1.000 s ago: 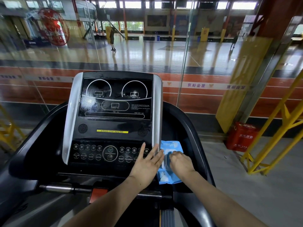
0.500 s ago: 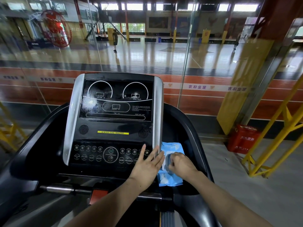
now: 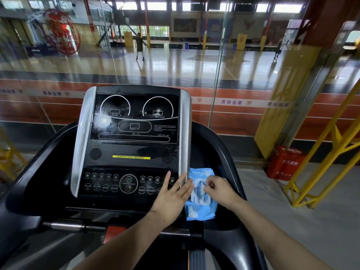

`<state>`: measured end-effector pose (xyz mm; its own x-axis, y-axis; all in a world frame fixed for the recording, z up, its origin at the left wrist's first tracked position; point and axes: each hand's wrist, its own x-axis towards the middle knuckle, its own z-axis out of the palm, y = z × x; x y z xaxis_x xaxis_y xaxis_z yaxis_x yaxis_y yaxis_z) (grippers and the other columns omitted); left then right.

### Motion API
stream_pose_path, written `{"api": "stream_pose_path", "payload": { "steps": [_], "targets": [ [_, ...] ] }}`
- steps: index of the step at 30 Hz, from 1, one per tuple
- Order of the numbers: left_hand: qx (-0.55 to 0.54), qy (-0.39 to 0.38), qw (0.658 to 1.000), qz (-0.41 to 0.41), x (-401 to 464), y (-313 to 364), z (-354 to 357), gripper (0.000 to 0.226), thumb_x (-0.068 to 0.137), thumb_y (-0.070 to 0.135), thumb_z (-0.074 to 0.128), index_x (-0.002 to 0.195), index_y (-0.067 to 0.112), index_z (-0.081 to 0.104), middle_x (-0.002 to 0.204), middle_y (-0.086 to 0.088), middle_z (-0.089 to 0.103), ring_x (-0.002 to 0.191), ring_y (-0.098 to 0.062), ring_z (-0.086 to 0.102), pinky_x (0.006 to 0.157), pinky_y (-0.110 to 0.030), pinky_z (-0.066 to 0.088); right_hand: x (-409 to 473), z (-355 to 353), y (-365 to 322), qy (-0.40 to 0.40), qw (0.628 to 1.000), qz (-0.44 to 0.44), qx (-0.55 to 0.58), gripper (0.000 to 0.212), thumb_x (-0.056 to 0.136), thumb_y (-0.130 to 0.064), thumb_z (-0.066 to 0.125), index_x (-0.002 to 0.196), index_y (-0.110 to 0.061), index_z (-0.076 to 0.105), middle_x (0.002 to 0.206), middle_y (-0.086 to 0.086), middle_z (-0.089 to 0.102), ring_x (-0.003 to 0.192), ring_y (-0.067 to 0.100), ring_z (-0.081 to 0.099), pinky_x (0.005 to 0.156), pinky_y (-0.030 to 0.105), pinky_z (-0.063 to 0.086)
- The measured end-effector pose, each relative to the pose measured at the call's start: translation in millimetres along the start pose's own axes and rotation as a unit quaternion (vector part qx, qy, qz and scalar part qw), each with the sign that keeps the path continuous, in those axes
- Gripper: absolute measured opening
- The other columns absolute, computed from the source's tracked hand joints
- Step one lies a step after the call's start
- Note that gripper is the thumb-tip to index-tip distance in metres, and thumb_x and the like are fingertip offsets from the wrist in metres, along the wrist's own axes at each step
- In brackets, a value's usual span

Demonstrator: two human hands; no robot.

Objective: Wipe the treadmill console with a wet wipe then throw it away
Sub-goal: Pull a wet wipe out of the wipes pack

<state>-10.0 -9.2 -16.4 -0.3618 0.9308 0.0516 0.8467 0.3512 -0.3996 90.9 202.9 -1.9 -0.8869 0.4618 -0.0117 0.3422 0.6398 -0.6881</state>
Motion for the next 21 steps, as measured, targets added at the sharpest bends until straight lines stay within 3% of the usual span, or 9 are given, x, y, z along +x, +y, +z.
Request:
{"api": "stream_pose_path", "payload": {
  "steps": [4, 6, 9, 11, 13, 15, 17, 19, 21],
  "targets": [
    [-0.001, 0.005, 1.0, -0.002, 0, 1, 2, 0.086, 0.104, 0.025, 0.048, 0.164, 0.013, -0.013, 0.174, -0.006, -0.016, 0.152, -0.034, -0.034, 0.114, -0.075, -0.019, -3, -3, 0, 0.097, 0.989, 0.029, 0.108, 0.013, 0.086, -0.007, 0.064, 0.076, -0.015, 0.061, 0.067, 0.006, 0.064, 0.057, 0.011, 0.051, 0.058, 0.027, 0.046],
    [0.001, 0.003, 1.0, -0.001, 0, 1, 3, 0.086, 0.104, 0.025, 0.049, 0.163, 0.013, -0.012, 0.174, -0.006, -0.017, 0.152, -0.035, -0.034, 0.115, -0.075, -0.019, -4, -2, 3, 0.091, 0.99, 0.023, 0.105, 0.015, 0.09, -0.009, 0.065, 0.08, -0.019, 0.062, 0.075, 0.003, 0.069, 0.063, 0.014, 0.057, 0.066, 0.028, 0.051],
    [-0.002, 0.001, 1.0, -0.002, -1, 1, 3, 0.086, 0.104, 0.025, 0.049, 0.163, 0.013, -0.013, 0.173, -0.006, -0.019, 0.153, -0.035, -0.034, 0.115, -0.075, -0.018, -6, 3, 9, 0.066, 0.992, 0.014, 0.109, 0.005, 0.097, -0.028, 0.068, 0.094, -0.026, 0.063, 0.089, -0.005, 0.072, 0.083, 0.011, 0.068, 0.08, 0.029, 0.056],
    [-0.005, 0.004, 1.0, -0.004, -1, 1, 2, 0.086, 0.103, 0.024, 0.049, 0.163, 0.013, -0.013, 0.173, -0.006, -0.019, 0.153, -0.035, -0.033, 0.115, -0.075, -0.019, -6, 8, 12, 0.064, 0.991, 0.011, 0.119, 0.022, 0.093, -0.045, 0.072, 0.105, -0.028, 0.066, 0.097, -0.007, 0.074, 0.091, 0.009, 0.07, 0.085, 0.027, 0.056],
    [-0.006, 0.002, 1.0, -0.005, -1, 2, 1, 0.086, 0.104, 0.023, 0.048, 0.163, 0.013, -0.013, 0.173, -0.006, -0.019, 0.154, -0.034, -0.031, 0.115, -0.075, -0.018, -8, 12, 12, 0.057, 0.992, 0.002, 0.114, 0.034, 0.087, -0.051, 0.078, 0.11, -0.028, 0.069, 0.099, -0.007, 0.073, 0.091, 0.01, 0.07, 0.086, 0.027, 0.058],
    [-0.006, 0.0, 1.0, -0.007, -1, 3, 0, 0.086, 0.104, 0.023, 0.048, 0.163, 0.013, -0.013, 0.173, -0.006, -0.019, 0.155, -0.034, -0.03, 0.115, -0.075, -0.018, -11, 15, 8, 0.049, 0.995, -0.009, 0.085, 0.036, 0.085, -0.046, 0.082, 0.114, -0.029, 0.069, 0.101, -0.008, 0.069, 0.089, 0.011, 0.067, 0.084, 0.028, 0.058],
    [-0.003, -0.001, 1.0, -0.008, -1, 3, 0, 0.086, 0.104, 0.023, 0.048, 0.163, 0.013, -0.014, 0.173, -0.005, -0.02, 0.155, -0.034, -0.03, 0.114, -0.075, -0.019, -12, 17, 4, 0.057, 0.996, -0.023, 0.059, 0.024, 0.089, -0.034, 0.082, 0.11, -0.032, 0.07, 0.101, -0.009, 0.065, 0.087, 0.011, 0.065, 0.082, 0.027, 0.054],
    [-0.005, -0.005, 1.0, -0.007, -2, 3, -1, 0.086, 0.104, 0.024, 0.047, 0.163, 0.013, -0.015, 0.173, -0.005, -0.021, 0.155, -0.034, -0.03, 0.115, -0.075, -0.018, -12, 17, 0, 0.101, 0.991, -0.037, 0.082, 0.009, 0.093, -0.02, 0.077, 0.095, -0.027, 0.073, 0.096, -0.008, 0.064, 0.084, 0.01, 0.065, 0.082, 0.028, 0.052],
    [-0.005, 0.001, 1.0, -0.009, -1, 3, 0, 0.087, 0.104, 0.024, 0.047, 0.163, 0.013, -0.016, 0.172, -0.005, -0.022, 0.154, -0.035, -0.031, 0.115, -0.075, -0.017, -11, 11, -4, 0.169, 0.975, -0.032, 0.142, 0.01, 0.097, -0.014, 0.072, 0.088, -0.019, 0.071, 0.097, -0.005, 0.067, 0.087, 0.011, 0.067, 0.084, 0.029, 0.052]
  ]
}}
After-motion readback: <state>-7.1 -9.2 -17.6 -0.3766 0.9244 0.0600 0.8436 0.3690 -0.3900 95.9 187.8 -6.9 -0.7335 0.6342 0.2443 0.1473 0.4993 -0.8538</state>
